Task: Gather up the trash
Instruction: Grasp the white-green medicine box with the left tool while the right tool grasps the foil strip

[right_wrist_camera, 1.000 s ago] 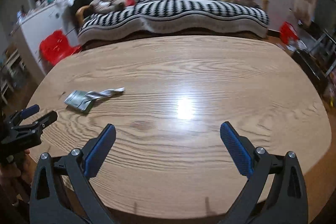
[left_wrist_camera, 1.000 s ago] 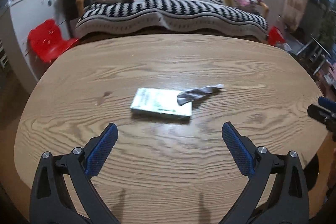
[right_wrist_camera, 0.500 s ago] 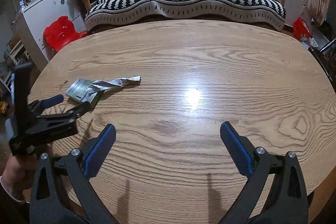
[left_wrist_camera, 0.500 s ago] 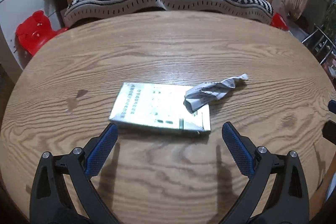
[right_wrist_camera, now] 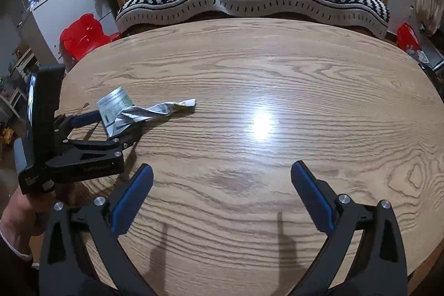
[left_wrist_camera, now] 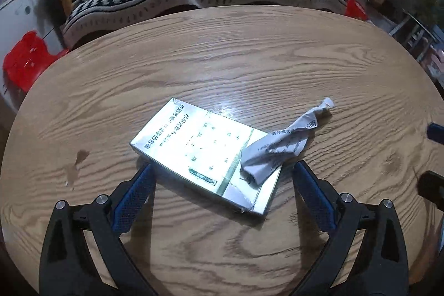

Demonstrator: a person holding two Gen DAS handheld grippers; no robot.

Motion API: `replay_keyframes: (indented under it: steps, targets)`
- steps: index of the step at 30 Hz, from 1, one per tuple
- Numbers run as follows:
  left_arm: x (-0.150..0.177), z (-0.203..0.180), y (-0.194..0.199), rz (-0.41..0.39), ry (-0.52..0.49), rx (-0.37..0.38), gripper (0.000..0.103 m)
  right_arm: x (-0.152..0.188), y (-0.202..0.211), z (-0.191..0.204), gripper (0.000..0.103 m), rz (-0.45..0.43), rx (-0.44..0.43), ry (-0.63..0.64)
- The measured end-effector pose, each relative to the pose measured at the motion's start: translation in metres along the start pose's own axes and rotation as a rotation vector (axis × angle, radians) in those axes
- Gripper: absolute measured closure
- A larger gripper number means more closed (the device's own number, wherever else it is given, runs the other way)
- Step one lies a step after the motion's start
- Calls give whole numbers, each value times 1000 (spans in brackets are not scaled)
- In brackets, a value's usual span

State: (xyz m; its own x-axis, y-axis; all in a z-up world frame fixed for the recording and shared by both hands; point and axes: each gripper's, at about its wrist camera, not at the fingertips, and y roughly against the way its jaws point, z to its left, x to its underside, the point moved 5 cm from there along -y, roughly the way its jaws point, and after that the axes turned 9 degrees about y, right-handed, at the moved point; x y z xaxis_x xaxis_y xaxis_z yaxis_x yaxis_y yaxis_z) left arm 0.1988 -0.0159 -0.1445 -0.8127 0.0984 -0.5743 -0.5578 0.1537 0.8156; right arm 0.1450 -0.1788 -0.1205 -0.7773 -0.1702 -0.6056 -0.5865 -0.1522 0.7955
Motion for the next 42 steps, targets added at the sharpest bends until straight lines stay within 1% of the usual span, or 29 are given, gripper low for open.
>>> replay_keyframes:
  steps: [2,3,4,5,7,8,9,10,13,16,17,18,20,21,23,24,25,27,29,30,31,32,33,34,35,36,39,42]
  targets:
    - [0,1,2,-9,-21,18,12,-3,-6,4,7,3,-1,18]
    - [1,1,4,-19,-34,26,22,-4,-9,5,7,5,-5,28]
    - [1,1,7,-26,-44,31,35,-5,-12,7,7,7,-8,38]
    - [2,4,9,-28,-44,32,41,-7,-16,8,7,8,-11,46]
    - [4,9,13,-29,-43,32,58,-9,-24,11,7,16,-14,54]
    - [5,12,14,-31,-44,32,62,-11,-29,13,7,22,-16,54]
    - [6,16,16,-33,-48,27,75,-12,-32,15,7,26,-21,55]
    - [7,18,18,-30,-51,26,84,-14,-36,19,7,32,-34,63]
    - [9,29,21,-23,-51,26,89,-21,-46,32,7,38,-41,127]
    - [8,42,22,-24,-38,-2,89,-31,-54,42,7,26,-30,194]
    - [6,48,22,-24,-17,-11,89,-35,-57,43,7,19,-30,208]
    - [4,54,21,-21,12,-5,89,-38,-60,45,7,22,-36,219]
    - [2,60,20,-12,37,5,87,-45,-70,51,7,36,-38,277]
    - [2,61,20,-8,45,14,84,-50,-76,54,7,41,-28,326]
    - [1,63,20,-2,58,20,60,-55,-85,59,7,63,-35,384]
    - [1,63,19,0,61,15,35,-58,-92,61,7,86,-63,407]
    - [2,64,17,-3,64,7,29,-60,-96,63,7,92,-85,418]
    - [1,65,15,-5,62,-5,29,-67,-104,67,7,91,-111,451]
    - [-1,64,12,-9,60,-16,28,-70,-107,70,10,90,-147,465]
    - [-2,63,11,-10,67,-16,26,-71,-108,71,16,86,-176,463]
    - [-1,61,11,-11,71,-15,23,-70,-106,70,21,74,-182,465]
    - [-2,60,10,-10,72,-15,22,-70,-103,70,32,59,-188,468]
    - [-2,58,9,-9,69,-15,20,-67,-98,68,51,45,-195,469]
    - [-3,56,7,-8,63,-21,18,-65,-94,67,77,40,-198,465]
    - [-4,54,6,-9,63,-26,16,-61,-90,63,80,45,-202,447]
    - [-4,52,5,-11,66,-30,13,-59,-89,62,90,48,-208,437]
    - [-8,43,0,-12,74,-47,12,-40,-76,50,90,37,-199,406]
    - [-17,32,-9,0,109,-73,9,-22,-62,39,91,27,-190,350]
